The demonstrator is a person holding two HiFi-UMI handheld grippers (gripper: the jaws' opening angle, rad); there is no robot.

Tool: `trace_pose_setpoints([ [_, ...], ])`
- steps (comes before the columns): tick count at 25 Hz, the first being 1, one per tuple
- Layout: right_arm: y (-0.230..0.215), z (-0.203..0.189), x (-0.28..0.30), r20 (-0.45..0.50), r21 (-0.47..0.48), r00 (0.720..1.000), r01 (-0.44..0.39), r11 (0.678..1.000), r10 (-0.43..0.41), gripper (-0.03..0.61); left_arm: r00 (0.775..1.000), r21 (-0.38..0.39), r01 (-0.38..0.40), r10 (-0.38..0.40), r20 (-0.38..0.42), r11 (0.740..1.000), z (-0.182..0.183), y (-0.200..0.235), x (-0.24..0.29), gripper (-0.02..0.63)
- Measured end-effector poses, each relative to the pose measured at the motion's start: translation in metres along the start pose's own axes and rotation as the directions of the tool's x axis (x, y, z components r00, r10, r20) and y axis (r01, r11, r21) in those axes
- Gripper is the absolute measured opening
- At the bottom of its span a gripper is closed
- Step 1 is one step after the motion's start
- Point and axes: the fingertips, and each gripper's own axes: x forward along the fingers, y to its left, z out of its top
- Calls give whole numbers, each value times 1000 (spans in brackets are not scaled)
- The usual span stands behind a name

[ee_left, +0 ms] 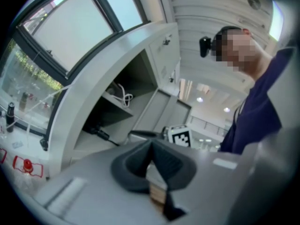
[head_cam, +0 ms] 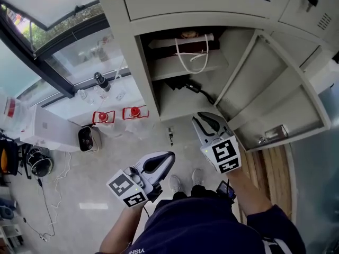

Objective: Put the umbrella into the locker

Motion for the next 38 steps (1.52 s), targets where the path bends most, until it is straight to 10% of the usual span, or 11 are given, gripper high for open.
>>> trace_pose_setpoints([
  [38, 39, 11, -52, 41, 106, 991, -131, 986, 128, 6, 999, 26, -19, 18, 36, 999, 7, -6, -1, 2],
])
